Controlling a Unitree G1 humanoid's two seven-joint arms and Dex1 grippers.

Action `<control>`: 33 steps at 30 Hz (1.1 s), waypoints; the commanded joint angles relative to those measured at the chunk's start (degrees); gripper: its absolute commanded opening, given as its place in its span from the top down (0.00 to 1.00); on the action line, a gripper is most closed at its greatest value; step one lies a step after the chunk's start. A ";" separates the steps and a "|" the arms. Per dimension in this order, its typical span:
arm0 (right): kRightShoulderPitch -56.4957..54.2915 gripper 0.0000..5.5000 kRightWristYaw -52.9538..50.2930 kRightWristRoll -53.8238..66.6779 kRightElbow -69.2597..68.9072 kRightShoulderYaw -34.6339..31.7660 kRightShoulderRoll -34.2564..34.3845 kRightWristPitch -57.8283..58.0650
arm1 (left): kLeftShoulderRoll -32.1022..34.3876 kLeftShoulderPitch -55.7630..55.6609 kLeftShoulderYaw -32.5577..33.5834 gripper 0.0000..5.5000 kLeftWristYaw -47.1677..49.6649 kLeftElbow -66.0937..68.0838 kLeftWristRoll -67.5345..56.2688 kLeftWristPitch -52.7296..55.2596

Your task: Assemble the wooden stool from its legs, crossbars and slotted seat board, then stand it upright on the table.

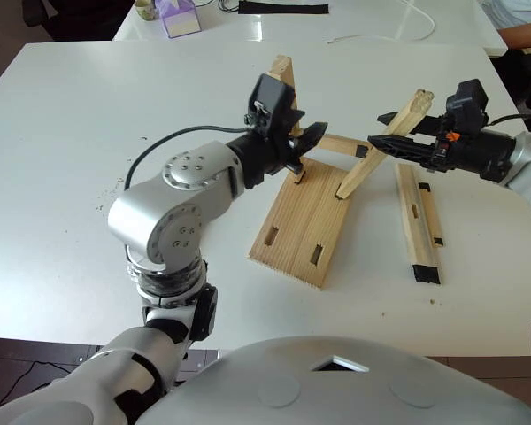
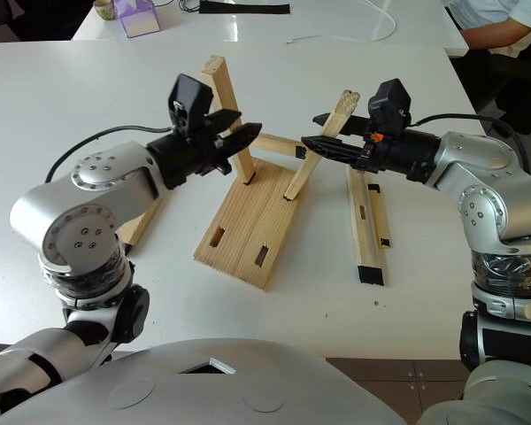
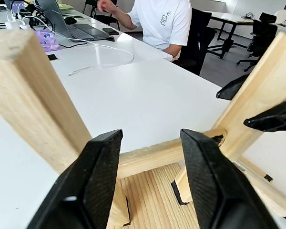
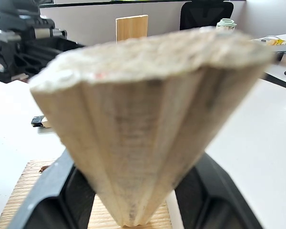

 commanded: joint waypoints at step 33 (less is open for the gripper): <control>-4.53 0.63 1.66 -6.11 2.93 5.23 -1.20 -0.93 | 5.25 -14.75 24.91 1.00 7.59 -2.13 2.94 -15.99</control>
